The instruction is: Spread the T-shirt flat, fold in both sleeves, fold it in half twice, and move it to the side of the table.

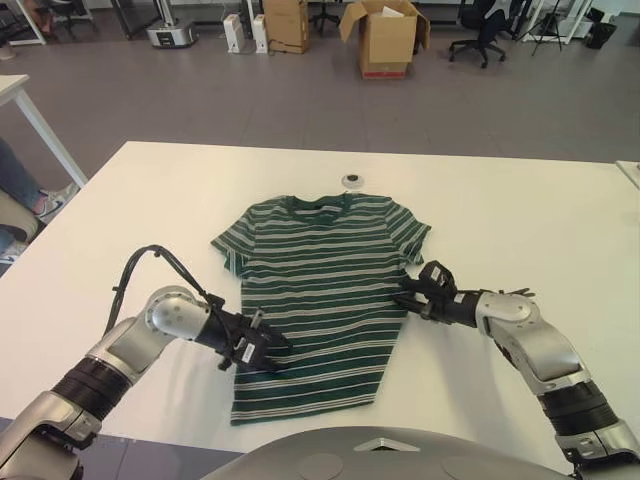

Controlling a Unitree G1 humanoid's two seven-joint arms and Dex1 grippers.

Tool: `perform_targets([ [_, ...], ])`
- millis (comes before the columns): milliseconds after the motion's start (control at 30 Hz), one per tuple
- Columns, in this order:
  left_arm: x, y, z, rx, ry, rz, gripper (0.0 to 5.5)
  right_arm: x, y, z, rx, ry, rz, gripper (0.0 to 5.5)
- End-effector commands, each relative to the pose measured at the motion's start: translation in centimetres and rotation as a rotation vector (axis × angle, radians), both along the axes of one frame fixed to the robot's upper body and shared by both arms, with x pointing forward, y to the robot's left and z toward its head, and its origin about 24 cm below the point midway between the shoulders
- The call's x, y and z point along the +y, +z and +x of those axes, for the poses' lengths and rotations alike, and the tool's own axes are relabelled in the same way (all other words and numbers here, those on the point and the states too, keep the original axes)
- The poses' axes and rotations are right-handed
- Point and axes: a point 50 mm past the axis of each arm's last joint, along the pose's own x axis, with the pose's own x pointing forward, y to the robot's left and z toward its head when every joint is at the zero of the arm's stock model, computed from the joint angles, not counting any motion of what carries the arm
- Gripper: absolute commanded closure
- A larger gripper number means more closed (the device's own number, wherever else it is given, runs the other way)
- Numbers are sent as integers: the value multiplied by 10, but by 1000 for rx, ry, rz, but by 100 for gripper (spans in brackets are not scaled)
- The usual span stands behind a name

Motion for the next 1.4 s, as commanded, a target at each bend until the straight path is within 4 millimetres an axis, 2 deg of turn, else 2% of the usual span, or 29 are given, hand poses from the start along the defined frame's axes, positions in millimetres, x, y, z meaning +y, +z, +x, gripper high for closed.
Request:
perform_targets([
  [33, 15, -12, -8, 70, -15, 111, 383, 2, -12, -23, 202, 76, -33, 366],
  [167, 25, -10, -5, 62, 14, 133, 383, -10, -9, -49, 324, 123, -99, 366],
  [267, 27, -9, -10, 104, 30, 131, 383, -11, -5, -58, 320, 80, -97, 366],
  [333, 20, 3, -13, 218, 97, 47, 383, -12, -1, -58, 296, 53, -79, 366],
  [400, 9, 25, -7, 388, 217, -111, 383, -16, 11, -53, 249, 37, -44, 366],
  [500, 4, 55, 13, 588, 386, -301, 383, -20, 40, -46, 185, 42, 86, 366],
  [533, 9, 64, 30, 618, 498, -418, 383, -21, 54, -37, 141, 15, 164, 366],
  [600, 23, 75, 68, 568, 747, -628, 383, -30, 79, -17, 47, -76, 313, 366],
  [633, 38, 69, 92, 443, 951, -662, 383, -35, 90, -7, -10, -144, 379, 366],
  [700, 57, 53, 117, 247, 1193, -609, 383, -42, 98, 4, -62, -227, 421, 366],
  [767, 61, 47, 124, 191, 1243, -587, 383, -43, 100, 6, -69, -249, 427, 366],
  [833, 78, 16, 134, 248, 1508, -593, 383, -41, 101, 15, -121, -305, 406, 366],
  [900, 89, -3, 133, 284, 1653, -570, 383, -41, 101, 20, -147, -337, 389, 366],
  [1100, 106, -18, 127, 265, 1737, -488, 383, -43, 97, 16, -142, -371, 391, 366],
  [1400, 95, -30, 119, 380, 1665, -443, 383, -49, 92, 17, -129, -421, 378, 366],
])
